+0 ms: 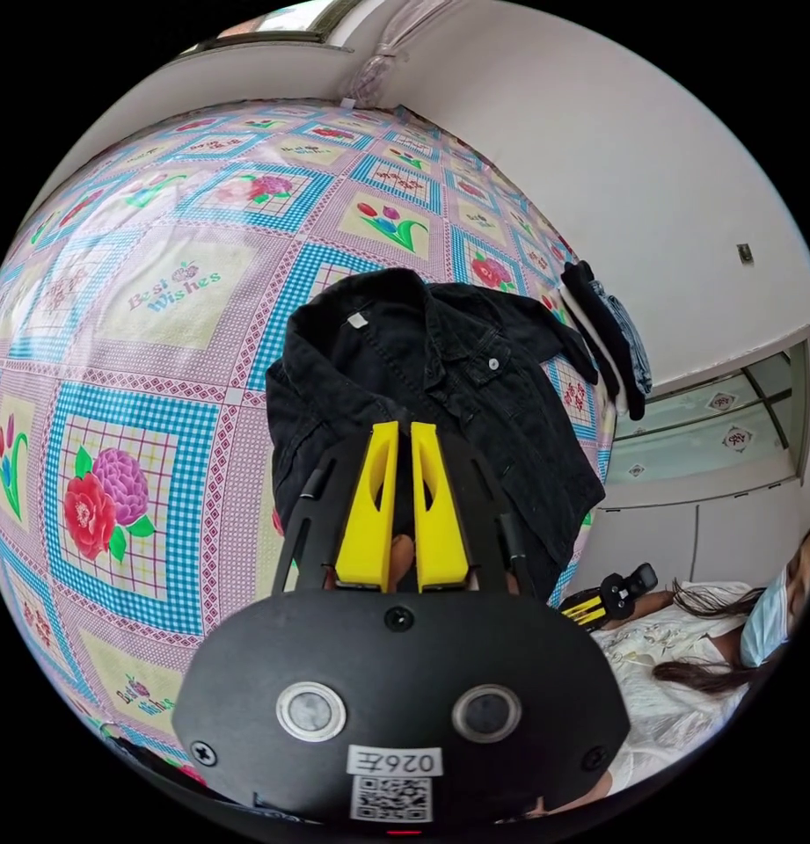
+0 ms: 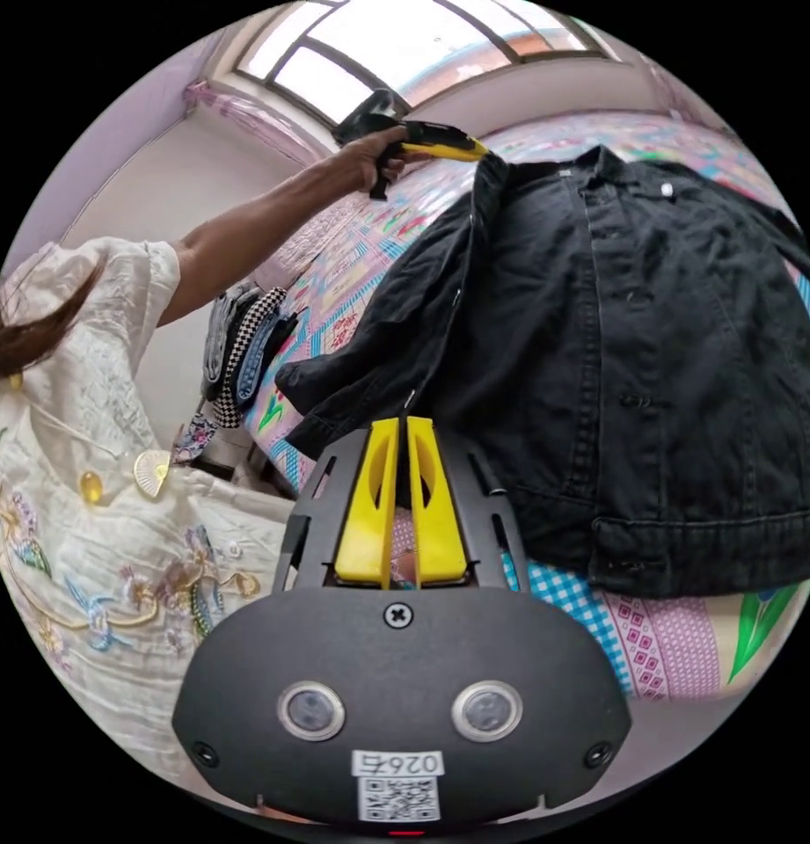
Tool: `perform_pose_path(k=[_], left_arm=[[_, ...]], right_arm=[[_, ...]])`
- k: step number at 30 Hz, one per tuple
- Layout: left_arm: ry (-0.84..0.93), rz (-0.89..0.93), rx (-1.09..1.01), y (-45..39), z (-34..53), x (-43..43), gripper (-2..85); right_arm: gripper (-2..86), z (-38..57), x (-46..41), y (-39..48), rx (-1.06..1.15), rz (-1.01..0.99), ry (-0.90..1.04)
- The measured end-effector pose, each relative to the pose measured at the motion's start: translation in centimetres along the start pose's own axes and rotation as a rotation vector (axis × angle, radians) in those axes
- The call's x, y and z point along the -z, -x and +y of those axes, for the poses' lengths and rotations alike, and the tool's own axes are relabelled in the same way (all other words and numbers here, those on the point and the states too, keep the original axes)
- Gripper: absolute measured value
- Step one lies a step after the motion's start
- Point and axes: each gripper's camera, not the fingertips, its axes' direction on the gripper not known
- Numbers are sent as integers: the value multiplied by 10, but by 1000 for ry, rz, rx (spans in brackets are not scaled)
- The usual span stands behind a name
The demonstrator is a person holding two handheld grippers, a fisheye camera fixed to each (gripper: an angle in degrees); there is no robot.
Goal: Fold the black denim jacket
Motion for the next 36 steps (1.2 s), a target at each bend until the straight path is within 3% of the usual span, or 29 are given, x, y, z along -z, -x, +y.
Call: perform_pose_path(k=[6,13,16,21,25,30,36], left_arm=[[-21,8,17,7,3,21,17],[-51,39,49,16,5,43,5],[-50,41,58,21,3,55,1],[-59,72,100,28,-4,73,-4],[-35,32,127,27,-28,82,-3],[3,50,138,18,-72,51,8],[209,70,152,14,-118,-33,41]], right_arm=[[74,-11,27,12,100,160,-102],[22,-29,20,-19,90,-35,15],[11,-20,16,-31,59,-78,165],[-11,-17,53,-60,-32,-201,152],[-15,-40,120,-74,-38,-386,20],[-15,-56,181,-118,-89,-343,-71],[-10,-41,184,-193,-320,-318,3]])
